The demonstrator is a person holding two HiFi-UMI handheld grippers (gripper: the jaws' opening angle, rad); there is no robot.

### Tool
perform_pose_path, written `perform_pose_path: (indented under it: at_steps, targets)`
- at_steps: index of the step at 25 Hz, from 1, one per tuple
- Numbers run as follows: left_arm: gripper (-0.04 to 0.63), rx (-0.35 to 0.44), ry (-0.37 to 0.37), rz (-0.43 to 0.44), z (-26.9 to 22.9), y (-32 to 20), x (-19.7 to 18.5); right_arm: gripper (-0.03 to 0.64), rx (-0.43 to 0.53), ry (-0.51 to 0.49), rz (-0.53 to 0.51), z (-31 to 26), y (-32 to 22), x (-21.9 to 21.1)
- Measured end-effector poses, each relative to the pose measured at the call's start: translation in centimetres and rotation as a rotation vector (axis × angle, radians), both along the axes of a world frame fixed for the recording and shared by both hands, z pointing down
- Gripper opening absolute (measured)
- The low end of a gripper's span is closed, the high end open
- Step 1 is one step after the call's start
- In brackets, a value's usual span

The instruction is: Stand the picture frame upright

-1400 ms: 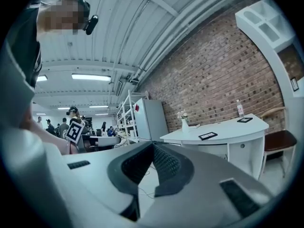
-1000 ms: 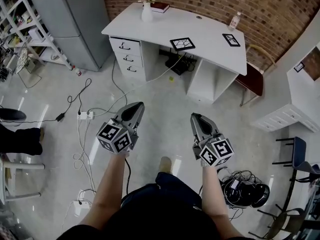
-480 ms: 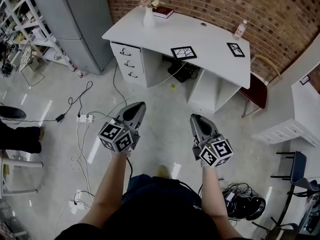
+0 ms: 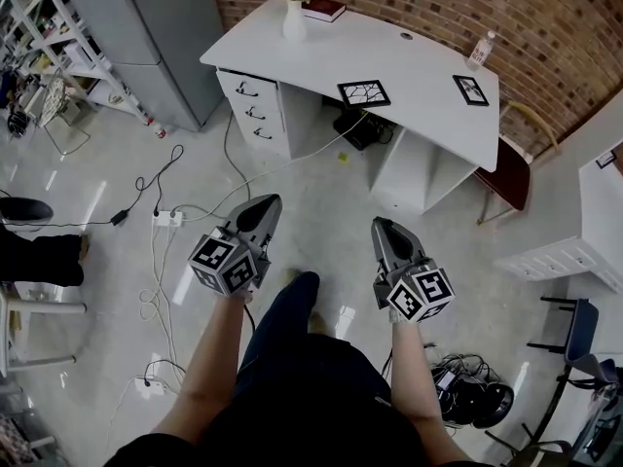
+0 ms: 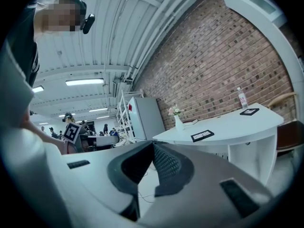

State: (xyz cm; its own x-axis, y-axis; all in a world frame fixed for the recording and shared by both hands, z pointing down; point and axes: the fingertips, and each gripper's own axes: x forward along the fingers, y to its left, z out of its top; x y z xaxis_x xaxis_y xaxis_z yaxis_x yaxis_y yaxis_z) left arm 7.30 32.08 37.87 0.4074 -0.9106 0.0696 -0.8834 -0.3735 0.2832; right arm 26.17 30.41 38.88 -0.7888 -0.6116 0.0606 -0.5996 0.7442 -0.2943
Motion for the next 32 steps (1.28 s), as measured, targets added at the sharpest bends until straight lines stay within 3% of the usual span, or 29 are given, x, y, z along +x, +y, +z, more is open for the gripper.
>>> perform_pose_path:
  at_steps: [5, 14, 32]
  targets:
    - [0.002, -0.014, 0.014, -0.007, 0.7, -2.1, -0.4, 0.002, -0.011, -0.004, 0.025, 0.2, -1.8, 0.4]
    - [0.002, -0.009, 0.024, 0.064, -0.1, -8.6, 1.1, 0.002, -0.032, -0.015, 0.085, 0.6, -7.3, 1.1]
    - [0.002, -0.068, 0.048, 0.155, 1.9, -24.5, -2.8, 0.002, -0.136, -0.004, 0.148, 3.3, -21.2, -3.9]
